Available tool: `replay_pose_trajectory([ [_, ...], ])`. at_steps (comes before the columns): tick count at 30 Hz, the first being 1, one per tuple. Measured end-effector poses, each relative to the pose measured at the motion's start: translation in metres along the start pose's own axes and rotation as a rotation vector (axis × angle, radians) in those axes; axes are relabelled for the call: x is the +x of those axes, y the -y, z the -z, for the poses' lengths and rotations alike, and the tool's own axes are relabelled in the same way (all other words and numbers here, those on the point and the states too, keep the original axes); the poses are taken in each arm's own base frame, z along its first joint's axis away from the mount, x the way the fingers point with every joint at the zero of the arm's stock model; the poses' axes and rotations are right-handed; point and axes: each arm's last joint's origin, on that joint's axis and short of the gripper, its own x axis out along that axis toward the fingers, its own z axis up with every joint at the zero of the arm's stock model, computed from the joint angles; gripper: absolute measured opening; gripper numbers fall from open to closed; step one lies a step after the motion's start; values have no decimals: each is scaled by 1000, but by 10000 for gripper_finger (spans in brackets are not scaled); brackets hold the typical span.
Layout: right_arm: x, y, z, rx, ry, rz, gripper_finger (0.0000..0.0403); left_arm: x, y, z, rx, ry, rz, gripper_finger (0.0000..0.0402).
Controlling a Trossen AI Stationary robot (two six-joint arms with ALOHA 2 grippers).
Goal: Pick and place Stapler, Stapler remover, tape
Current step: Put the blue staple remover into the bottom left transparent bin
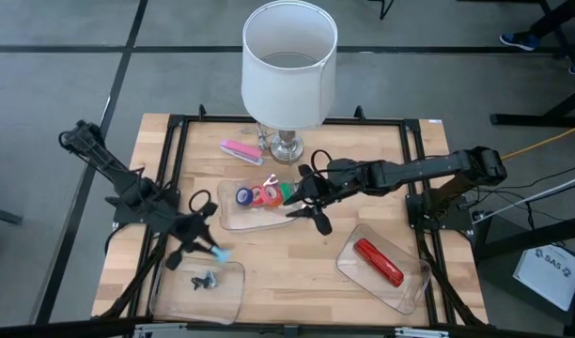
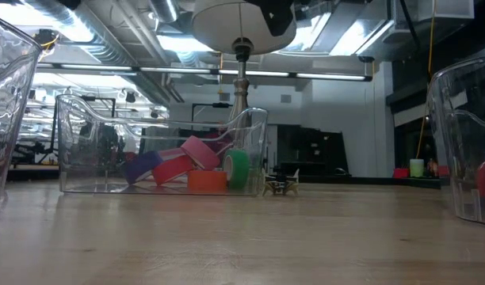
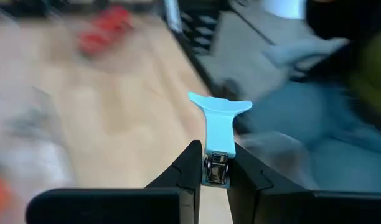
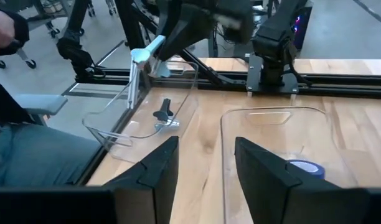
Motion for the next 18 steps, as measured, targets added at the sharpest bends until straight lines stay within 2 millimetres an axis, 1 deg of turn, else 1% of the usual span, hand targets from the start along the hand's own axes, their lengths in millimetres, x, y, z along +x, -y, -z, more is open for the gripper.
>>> replay_pose_trajectory([
  [3,2,-2,1,26,-3,-6,159,0,6,6,-89,-77,101,42],
  [6,7,-4,3,28,-2,-14,159,-1,11,15,-175,-186,153,44],
  [11,20,-7,11,24,-9,-31,159,-1,17,27,-274,-319,158,41],
  [18,37,-14,25,23,-59,-54,159,10,32,40,-299,-447,169,43],
])
